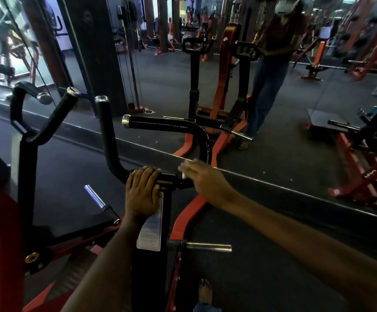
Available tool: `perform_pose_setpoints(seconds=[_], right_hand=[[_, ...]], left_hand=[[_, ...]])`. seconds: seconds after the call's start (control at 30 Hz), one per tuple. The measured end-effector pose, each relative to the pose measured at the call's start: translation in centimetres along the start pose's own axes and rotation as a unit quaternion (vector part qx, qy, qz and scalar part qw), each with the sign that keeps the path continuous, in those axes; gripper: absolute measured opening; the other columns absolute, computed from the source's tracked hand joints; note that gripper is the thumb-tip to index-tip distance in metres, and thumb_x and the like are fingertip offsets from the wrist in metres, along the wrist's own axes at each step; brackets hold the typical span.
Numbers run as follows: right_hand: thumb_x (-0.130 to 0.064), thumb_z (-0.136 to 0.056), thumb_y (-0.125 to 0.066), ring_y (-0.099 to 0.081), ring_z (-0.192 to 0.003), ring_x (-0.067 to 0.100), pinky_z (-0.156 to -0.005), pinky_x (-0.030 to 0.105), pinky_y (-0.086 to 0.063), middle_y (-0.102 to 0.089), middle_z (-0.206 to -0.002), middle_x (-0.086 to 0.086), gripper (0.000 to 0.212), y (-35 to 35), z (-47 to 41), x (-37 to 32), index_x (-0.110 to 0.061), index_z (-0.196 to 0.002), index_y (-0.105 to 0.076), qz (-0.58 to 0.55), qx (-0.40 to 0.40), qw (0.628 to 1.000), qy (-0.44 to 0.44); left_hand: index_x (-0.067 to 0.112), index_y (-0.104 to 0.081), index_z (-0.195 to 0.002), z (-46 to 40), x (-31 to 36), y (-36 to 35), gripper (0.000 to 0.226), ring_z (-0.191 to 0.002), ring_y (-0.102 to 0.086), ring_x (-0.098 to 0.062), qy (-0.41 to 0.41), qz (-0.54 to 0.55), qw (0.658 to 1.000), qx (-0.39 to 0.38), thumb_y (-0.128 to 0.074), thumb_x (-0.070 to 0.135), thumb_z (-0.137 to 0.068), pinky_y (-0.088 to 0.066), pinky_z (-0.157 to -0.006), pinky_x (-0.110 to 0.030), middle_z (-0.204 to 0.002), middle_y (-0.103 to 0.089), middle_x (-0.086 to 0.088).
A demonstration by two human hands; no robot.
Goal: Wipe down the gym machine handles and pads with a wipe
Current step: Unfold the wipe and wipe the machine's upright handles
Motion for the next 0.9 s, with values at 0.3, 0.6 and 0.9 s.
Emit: perform_pose_setpoints(seconds=[0.3, 0.6, 0.9], right_hand=[[0.002, -0.084, -0.044, -0.061, -0.101, 0.029, -0.114, 0.037, -0.021, -0.066, -0.099, 0.014, 0.032, -3.3, -0.5, 0.0, -0.004, -0.105, -0.067, 0.097, -0.141, 0.981, -0.087], [0.002, -0.08, -0.033, -0.057, -0.118, 0.026, -0.111, 0.031, -0.027, -0.062, -0.125, 0.013, 0.05, -2.5, 3.1, -2.0, -0.004, -0.119, -0.064, 0.059, -0.025, 0.995, 0.078], [0.0, -0.088, -0.034, -0.051, -0.123, 0.027, -0.106, 0.041, -0.041, -0.058, -0.127, 0.017, 0.042, 3.6, 1.6, 6.4, 0.001, -0.122, -0.059, -0.075, 0.092, 0.99, -0.074]], left_hand=[[0.01, -0.06, -0.123, -0.1, 0.0, 0.0, 0.043, -0.121, -0.05, -0.029, 0.003, 0.003, 1.0, -0.008, -0.035, 0.027, -0.094, -0.029, -0.108, -0.044, -0.121, -0.061, -0.012], [0.01, -0.058, -0.127, 0.0, -0.3, -0.2, 0.046, -0.123, -0.048, -0.029, 0.008, -0.002, 0.999, -0.039, -0.028, 0.032, -0.1, -0.026, -0.11, -0.044, -0.125, -0.059, -0.012], [0.012, -0.057, -0.125, 0.0, 0.1, 0.1, 0.039, -0.123, -0.048, -0.028, 0.028, 0.005, 0.999, -0.033, -0.036, 0.027, -0.095, -0.026, -0.111, -0.044, -0.124, -0.058, -0.01]])
Point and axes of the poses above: each hand's wrist, its own z-axis away from the middle knuckle, its own y-axis out of the back of the hand, x = y × z, the point moved 7 cm from there along -z, towards the middle knuckle
